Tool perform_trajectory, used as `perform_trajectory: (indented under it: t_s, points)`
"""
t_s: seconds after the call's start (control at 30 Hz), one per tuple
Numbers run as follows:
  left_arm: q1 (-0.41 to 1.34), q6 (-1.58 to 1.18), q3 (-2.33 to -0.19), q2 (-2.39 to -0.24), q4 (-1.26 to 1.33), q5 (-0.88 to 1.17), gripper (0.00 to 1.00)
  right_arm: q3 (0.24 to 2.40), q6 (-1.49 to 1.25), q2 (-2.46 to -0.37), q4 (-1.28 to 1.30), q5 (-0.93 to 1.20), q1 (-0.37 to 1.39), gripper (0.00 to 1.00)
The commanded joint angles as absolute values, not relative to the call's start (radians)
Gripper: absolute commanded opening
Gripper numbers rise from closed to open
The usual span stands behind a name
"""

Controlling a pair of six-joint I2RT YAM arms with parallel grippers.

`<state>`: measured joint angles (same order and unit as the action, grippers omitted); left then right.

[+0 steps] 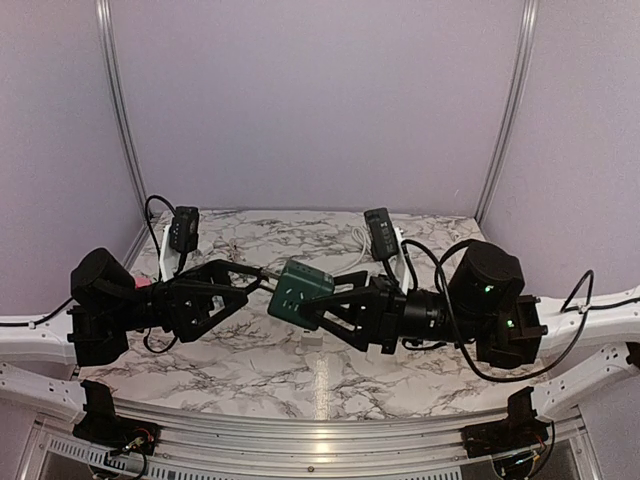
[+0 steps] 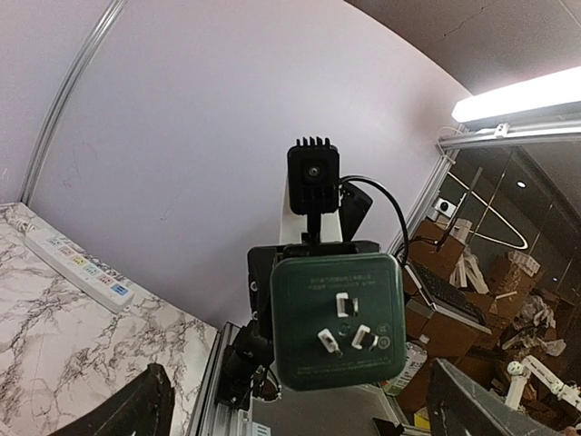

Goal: Insert the plug
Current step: Pass from the left arm to the right, then move the socket to the center of the board.

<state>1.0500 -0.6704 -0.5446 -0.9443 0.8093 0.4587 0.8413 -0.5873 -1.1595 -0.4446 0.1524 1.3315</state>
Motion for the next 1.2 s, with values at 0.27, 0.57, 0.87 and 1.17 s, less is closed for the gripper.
perform_trajectory:
  t_s: [0.27, 0.57, 0.87, 1.17]
  points:
    - [1.042, -0.616, -0.501, -0.870, 0.634, 0.216, 0.99, 0.956, -0.495, -1.013, 0.085, -0.176, 1.337, 0.00]
    - [1.042, -0.579, -0.555, -0.994, 0.349, -0.089, 0.99, 1.076, -0.533, -0.991, 0.471, -0.443, 1.338, 0.00]
    - [1.044, -0.562, -0.698, -1.272, 0.253, -0.185, 0.99, 1.114, -0.709, -1.049, 0.751, -0.565, 1.338, 0.00]
    - [1.045, -0.520, -0.913, -1.613, 0.160, -0.226, 0.99, 1.100, -0.813, -1.093, 0.848, -0.565, 1.339, 0.00]
